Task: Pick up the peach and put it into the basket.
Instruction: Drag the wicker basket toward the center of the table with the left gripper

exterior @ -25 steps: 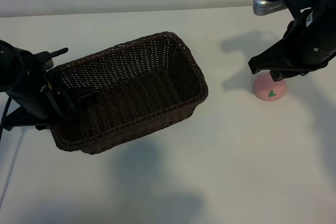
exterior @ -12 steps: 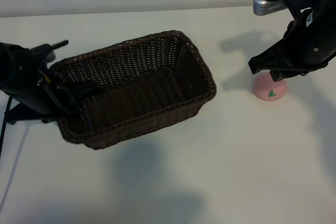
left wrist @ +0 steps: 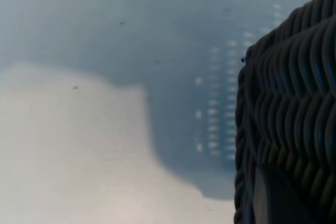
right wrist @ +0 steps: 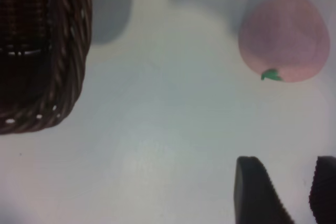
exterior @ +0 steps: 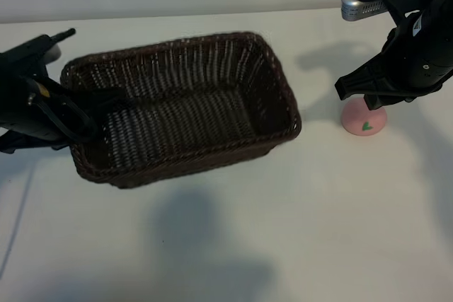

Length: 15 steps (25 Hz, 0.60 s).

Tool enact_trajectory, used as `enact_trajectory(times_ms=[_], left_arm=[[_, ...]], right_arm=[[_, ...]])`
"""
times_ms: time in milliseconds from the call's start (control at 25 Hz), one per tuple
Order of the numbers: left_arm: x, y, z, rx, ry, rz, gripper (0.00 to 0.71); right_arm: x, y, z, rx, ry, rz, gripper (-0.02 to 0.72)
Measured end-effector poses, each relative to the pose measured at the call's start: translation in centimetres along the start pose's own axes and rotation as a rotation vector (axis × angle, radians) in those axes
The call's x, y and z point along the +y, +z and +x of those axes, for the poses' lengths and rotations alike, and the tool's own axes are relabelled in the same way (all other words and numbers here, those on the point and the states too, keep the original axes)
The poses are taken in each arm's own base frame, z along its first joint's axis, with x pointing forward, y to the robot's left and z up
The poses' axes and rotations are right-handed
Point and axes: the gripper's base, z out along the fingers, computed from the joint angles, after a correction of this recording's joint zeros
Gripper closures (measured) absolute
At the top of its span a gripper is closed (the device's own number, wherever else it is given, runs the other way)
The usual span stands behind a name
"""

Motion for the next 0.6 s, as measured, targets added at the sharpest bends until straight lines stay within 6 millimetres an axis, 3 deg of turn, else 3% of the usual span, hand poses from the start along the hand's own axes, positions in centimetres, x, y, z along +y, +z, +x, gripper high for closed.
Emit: enact_trajectory(times_ms=[280,600], left_arm=[[-0.8,-1.3,-0.4,-0.075,-0.036,0.098,0.552],[-0.7,-0.1,-1.4,-0.004,0.071,0.134,0.552]], right_arm=[[0.0,0.0,0.0,0.003,0.001,-0.001,0.406],[0.0,0.0,0.1,0.006,0.002,-0.002,0.406]])
